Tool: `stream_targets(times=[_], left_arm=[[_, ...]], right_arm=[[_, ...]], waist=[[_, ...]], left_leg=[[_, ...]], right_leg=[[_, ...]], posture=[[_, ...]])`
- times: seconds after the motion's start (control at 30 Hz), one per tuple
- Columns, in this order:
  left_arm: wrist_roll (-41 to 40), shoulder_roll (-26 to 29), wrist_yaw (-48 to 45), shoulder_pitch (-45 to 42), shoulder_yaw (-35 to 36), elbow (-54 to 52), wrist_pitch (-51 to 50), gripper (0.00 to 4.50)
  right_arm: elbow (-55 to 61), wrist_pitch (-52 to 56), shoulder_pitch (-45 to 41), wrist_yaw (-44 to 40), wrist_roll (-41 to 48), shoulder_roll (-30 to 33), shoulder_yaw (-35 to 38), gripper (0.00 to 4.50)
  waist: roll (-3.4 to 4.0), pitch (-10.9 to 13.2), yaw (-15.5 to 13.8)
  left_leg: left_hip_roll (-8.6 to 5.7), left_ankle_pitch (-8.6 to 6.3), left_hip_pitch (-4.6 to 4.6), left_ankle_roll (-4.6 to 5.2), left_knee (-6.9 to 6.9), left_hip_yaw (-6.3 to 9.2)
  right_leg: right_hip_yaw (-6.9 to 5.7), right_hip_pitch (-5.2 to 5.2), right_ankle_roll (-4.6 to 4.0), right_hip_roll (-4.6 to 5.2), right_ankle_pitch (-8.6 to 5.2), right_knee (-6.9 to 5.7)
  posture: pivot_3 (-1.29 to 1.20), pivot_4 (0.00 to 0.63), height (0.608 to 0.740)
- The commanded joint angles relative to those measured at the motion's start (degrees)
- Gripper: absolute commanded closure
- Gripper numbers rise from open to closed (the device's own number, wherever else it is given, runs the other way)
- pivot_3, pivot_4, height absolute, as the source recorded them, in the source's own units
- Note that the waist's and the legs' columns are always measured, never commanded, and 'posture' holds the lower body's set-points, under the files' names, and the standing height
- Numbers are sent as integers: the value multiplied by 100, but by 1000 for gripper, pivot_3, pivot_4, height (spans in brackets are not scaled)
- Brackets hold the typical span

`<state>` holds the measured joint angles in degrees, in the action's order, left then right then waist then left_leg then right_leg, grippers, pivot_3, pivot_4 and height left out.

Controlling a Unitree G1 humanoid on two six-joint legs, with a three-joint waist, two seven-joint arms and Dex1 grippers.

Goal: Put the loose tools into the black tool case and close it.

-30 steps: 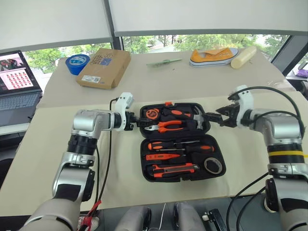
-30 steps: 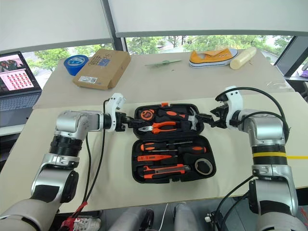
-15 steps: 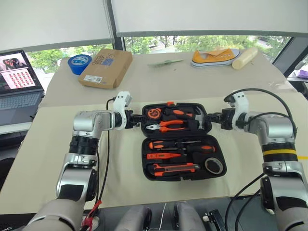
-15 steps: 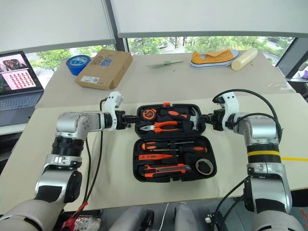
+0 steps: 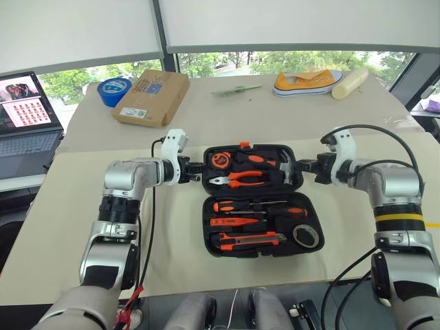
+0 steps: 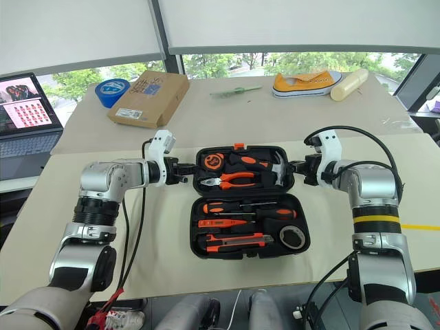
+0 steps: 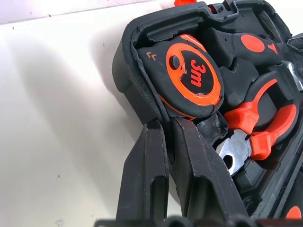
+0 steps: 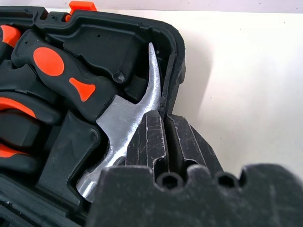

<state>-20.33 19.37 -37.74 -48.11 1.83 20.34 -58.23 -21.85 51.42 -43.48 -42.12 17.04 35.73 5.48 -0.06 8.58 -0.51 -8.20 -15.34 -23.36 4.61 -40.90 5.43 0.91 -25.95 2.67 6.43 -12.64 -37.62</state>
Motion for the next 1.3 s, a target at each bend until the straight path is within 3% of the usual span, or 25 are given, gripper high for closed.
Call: stream_targets(times=[0.03, 0.37, 0.57, 0.73, 0.87, 0.97, 1.1, 1.13, 1.2, 1.23, 1.3], left_arm=[[-14, -98, -174, -128, -172, -90, 358, 4500], [51, -383, 66, -414, 215, -11, 1719, 4500], [588, -63, -510, 206, -394, -528, 3125, 4500], [915, 201, -723, 1129, -626, -1113, 4363, 4500], [1031, 341, -595, 1652, -541, -1539, 4701, 4500], [932, 509, -464, 2143, -345, -2083, 4552, 4500], [565, 948, -480, 3371, 98, -3330, 3963, 4500], [508, 1037, -470, 3589, 164, -3536, 3879, 4500], [414, 1173, -418, 3871, 246, -3799, 3746, 4500], [359, 1269, -407, 4089, 333, -3954, 3667, 3778], [-128, 1900, -876, 4966, 1296, -4342, 3123, 3203]], right_arm=[[447, -209, -180, -177, 148, 19, 20, 4453], [364, -1461, -709, 494, -96, -260, 326, 4453], [724, -2531, -193, 403, -453, -183, 151, 4453], [1426, -3261, 761, 225, -564, -94, 106, 4453], [1715, -4845, 1645, 46, -971, 157, 46, 4453], [2012, -5784, 2367, -157, -1027, 429, 222, 4453], [2884, -6054, 3720, -666, -436, 811, 904, 4453], [3047, -6093, 3969, -743, -339, 880, 1021, 3748], [3270, -6106, 4309, -833, -206, 969, 1179, 3213], [3418, -6081, 4566, -855, -193, 1018, 1313, 2807], [4043, -5576, 6095, -1752, 201, 1298, 2404, 2439]], waist=[[0, 0, 3], [0, 1, 51], [0, 1, 112], [2, -1, 144], [3, -3, 130], [6, -5, 130], [8, -9, 150], [8, -11, 164], [7, -11, 168], [7, -11, 161], [21, -18, 136]], left_leg=[[0, 0, 0, 0, 0, 0], [0, 2, -33, -2, 0, -1], [1, 2, -37, -2, 4, 0], [1, 1, -17, -2, 19, 1], [1, 1, 6, -2, 19, 0], [3, 0, 19, -2, 24, -1], [9, -1, 31, -3, 43, -11], [12, -1, 42, -3, 63, -16], [20, -3, 66, -7, 90, -27], [20, -3, 74, -7, 92, -38], [20, -6, 109, -3, 122, -78]], right_leg=[[0, 0, 0, 0, 0, 0], [-2, -33, 0, 0, 0, 1], [-4, -35, 0, 1, 0, 4], [-7, -31, 0, 1, 0, 2], [-11, -12, 0, -4, 0, 3], [-6, -8, 0, -9, 0, 1], [0, -7, 0, -20, -1, 2], [5, -9, 1, -20, -1, 2], [10, -4, 0, -25, -1, 5], [13, -3, -1, -28, -2, 21], [26, 12, -22, -23, -5, 51]], posture=[[0, 150, 735], [0, 150, 735], [0, 150, 735], [0, 150, 735], [0, 150, 735], [0, 150, 735], [0, 150, 735], [0, 150, 735], [0, 150, 735], [0, 150, 735], [0, 150, 735]])
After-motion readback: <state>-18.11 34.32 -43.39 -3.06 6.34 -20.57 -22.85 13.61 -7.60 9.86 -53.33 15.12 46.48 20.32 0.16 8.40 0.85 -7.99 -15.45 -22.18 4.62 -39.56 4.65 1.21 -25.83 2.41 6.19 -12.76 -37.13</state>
